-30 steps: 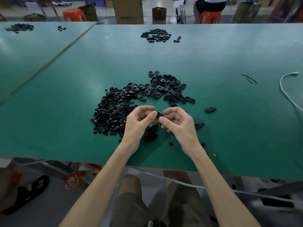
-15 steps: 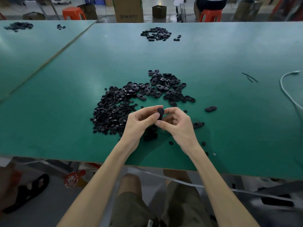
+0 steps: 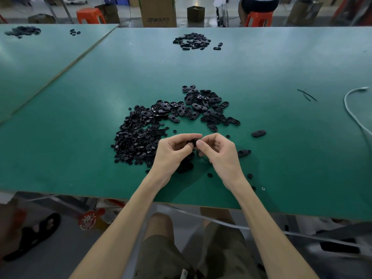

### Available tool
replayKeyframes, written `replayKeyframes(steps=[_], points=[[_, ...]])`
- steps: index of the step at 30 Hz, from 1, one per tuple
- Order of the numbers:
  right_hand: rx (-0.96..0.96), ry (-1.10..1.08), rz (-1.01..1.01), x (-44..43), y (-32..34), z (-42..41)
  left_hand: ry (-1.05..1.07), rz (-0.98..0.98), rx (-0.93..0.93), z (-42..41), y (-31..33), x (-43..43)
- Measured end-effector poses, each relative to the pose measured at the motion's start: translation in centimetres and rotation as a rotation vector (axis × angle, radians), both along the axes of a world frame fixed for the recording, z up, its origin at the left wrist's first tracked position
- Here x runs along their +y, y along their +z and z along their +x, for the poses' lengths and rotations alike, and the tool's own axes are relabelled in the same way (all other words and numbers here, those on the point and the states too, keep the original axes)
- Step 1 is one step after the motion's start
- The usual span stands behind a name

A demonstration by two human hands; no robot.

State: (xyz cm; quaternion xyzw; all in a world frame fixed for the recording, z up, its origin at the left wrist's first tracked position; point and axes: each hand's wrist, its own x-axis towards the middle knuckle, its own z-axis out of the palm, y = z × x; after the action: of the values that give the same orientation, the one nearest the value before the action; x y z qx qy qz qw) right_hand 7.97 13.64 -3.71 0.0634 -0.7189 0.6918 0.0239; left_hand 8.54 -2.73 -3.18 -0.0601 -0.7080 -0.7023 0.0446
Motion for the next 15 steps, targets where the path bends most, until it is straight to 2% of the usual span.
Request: replayKeyframes(steps=[7,15], points=[[-0.019,0.018,0.061,-0.19,0.14,-0.03,0.025,-0.019,-0.011,0.0,-0.2,0.0],[-0.014,0.009,0.022,-0.12,0.15,-0.05,-0.012,0.003,-0.007,-0.09,-0.16,-0.27]])
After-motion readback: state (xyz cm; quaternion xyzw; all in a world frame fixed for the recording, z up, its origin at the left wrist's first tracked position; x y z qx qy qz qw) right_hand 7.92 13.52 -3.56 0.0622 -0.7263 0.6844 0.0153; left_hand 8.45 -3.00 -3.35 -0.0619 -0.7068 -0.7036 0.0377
